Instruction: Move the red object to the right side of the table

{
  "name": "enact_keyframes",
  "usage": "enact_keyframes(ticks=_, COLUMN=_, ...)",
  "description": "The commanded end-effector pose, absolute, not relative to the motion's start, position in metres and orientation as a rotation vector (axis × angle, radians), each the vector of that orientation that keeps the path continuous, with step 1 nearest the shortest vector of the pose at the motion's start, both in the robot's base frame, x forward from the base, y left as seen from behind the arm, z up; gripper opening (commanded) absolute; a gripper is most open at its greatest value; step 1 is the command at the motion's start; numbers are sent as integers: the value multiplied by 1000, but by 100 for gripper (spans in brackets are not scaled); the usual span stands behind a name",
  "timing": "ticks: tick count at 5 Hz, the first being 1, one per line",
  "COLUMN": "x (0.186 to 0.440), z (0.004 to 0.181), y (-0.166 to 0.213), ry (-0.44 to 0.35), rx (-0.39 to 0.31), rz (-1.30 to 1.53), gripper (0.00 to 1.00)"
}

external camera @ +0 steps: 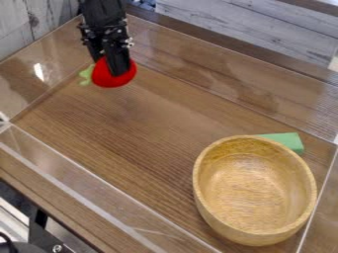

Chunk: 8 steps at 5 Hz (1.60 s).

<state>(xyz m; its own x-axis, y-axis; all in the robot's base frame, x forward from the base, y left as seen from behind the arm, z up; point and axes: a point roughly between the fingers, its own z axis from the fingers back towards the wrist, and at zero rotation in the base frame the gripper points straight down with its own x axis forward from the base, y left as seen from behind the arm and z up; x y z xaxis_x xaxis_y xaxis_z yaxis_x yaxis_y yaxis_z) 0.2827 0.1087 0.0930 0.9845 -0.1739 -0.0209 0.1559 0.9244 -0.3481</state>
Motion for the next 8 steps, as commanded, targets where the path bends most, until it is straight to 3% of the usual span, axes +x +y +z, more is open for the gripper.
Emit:
enact_keyframes(ticks=1, x=281, z=112, y=92, ry=6, rx=-331, rz=-182, gripper=0)
enact_keyframes(ticks=5, x=279, z=85, y=63, ry=117, rx=-362, rz=-194, gripper=0)
enact_keyframes(ticks=8, x=271, z=55, y=78, ry=147, rx=-385, rz=-112, gripper=0)
